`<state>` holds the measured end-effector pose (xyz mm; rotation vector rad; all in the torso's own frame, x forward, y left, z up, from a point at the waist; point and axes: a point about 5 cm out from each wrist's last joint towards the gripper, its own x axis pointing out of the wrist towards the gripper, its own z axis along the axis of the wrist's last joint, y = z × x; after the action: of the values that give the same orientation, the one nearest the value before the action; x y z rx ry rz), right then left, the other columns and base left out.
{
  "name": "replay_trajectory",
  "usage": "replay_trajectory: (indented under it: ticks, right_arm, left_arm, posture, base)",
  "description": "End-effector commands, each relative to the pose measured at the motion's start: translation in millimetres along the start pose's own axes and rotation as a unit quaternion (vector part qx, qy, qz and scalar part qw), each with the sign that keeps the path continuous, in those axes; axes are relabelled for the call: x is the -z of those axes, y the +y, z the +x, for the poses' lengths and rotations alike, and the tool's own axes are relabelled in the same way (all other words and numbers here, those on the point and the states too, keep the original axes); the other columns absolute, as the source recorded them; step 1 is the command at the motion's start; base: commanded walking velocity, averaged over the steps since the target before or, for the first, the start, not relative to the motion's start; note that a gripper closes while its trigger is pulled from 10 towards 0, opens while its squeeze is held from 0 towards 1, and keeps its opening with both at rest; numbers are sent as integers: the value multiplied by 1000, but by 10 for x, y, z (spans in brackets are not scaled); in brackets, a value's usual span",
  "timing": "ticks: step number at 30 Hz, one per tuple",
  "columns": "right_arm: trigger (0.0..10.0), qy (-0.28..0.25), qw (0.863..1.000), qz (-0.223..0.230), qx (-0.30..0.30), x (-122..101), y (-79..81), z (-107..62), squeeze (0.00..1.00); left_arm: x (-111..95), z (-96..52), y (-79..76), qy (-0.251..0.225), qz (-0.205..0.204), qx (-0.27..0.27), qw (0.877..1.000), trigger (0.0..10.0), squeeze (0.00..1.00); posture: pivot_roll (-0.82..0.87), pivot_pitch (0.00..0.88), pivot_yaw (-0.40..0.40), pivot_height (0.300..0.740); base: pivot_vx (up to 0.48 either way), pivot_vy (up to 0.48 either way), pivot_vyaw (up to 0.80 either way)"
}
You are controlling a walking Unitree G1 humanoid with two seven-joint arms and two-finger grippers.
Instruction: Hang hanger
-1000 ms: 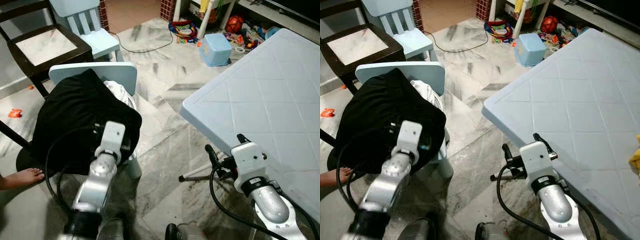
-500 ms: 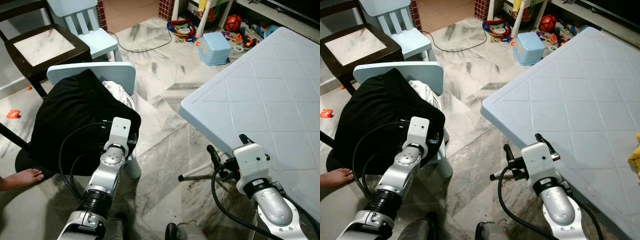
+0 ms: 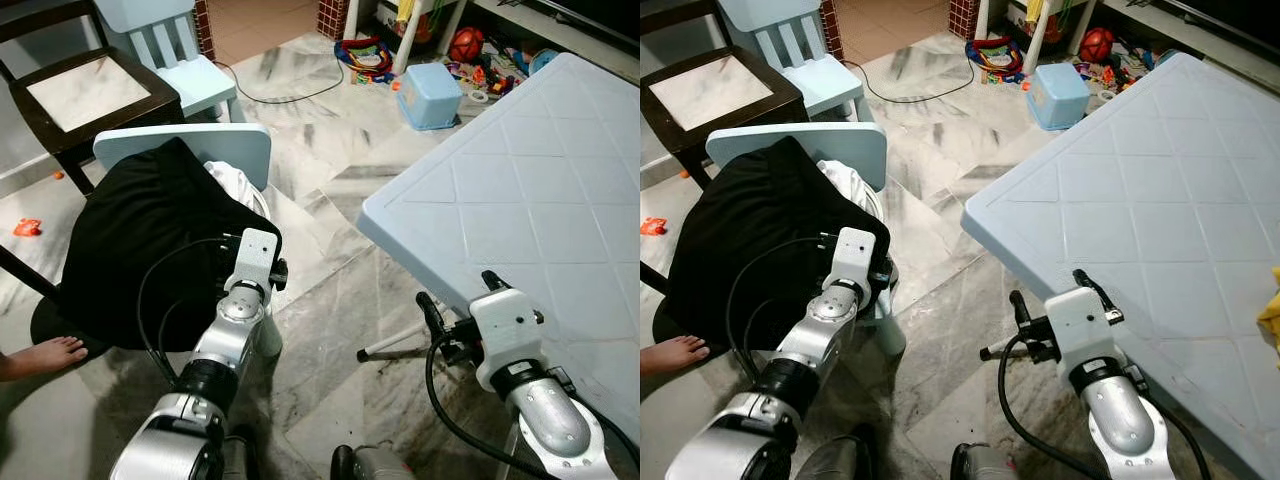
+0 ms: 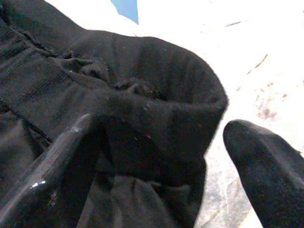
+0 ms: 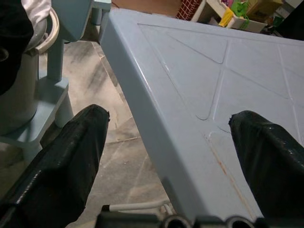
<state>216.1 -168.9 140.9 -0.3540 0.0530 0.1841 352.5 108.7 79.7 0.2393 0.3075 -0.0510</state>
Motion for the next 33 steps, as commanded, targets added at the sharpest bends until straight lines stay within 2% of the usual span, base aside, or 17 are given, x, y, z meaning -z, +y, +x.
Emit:
replay_trajectory:
  ticks: [1, 2, 3, 9, 10, 11, 12, 28, 33]
  right_arm:
    - [10000, 6, 1000, -5, 3, -1, -18, -39, 0]
    - [10000, 6, 1000, -5, 3, -1, -18, -39, 0]
    - [10000, 8, 1000, -5, 4, 1, -21, -65, 0]
    - [10000, 14, 1000, -5, 7, 4, -31, -113, 0]
    - [10000, 14, 1000, -5, 8, 1, -31, -118, 0]
    - [10000, 15, 1000, -5, 8, 1, -30, -121, 0]
    - [10000, 15, 1000, -5, 7, 2, -27, -125, 0]
    - [10000, 21, 1000, -3, 6, 7, -7, -134, 0]
    - [10000, 21, 1000, -3, 6, 9, -7, -118, 0]
  left_arm:
    - [34, 9, -32, 5, 5, 3, 1000, 10000, 373]
    - [34, 9, -32, 5, 5, 3, 1000, 10000, 373]
    - [27, 31, -14, 2, 6, -2, 1000, 10000, 0]
    - [47, 58, 23, 7, -19, 4, 1000, 10000, 0]
    - [44, 60, 22, 5, -21, 9, 1000, 6392, 0]
    - [43, 61, 20, 4, -24, 10, 1000, 2157, 0]
    - [41, 61, 18, 3, -25, 13, 1000, 0, 0]
    - [68, 79, 12, 7, -35, 17, 999, 0, 0]
    - [70, 81, 8, 11, -51, 15, 999, 0, 0]
  posture:
    - [-232, 226, -67, 740]
    - [-232, 226, -67, 740]
    - [-242, 232, -67, 740]
    - [-251, 241, -67, 740]
    - [-253, 245, -66, 740]
    - [-253, 245, -66, 740]
    - [-252, 246, -67, 740]
    - [-254, 250, -64, 740]
    - [-252, 246, -63, 740]
  base:
    - [0, 0, 0]
    - [0, 0, 0]
    - [0, 0, 0]
    - [0, 0, 0]
    - [0, 0, 0]
    - [0, 0, 0]
    - [0, 0, 0]
    - [0, 0, 0]
    - [0, 0, 0]
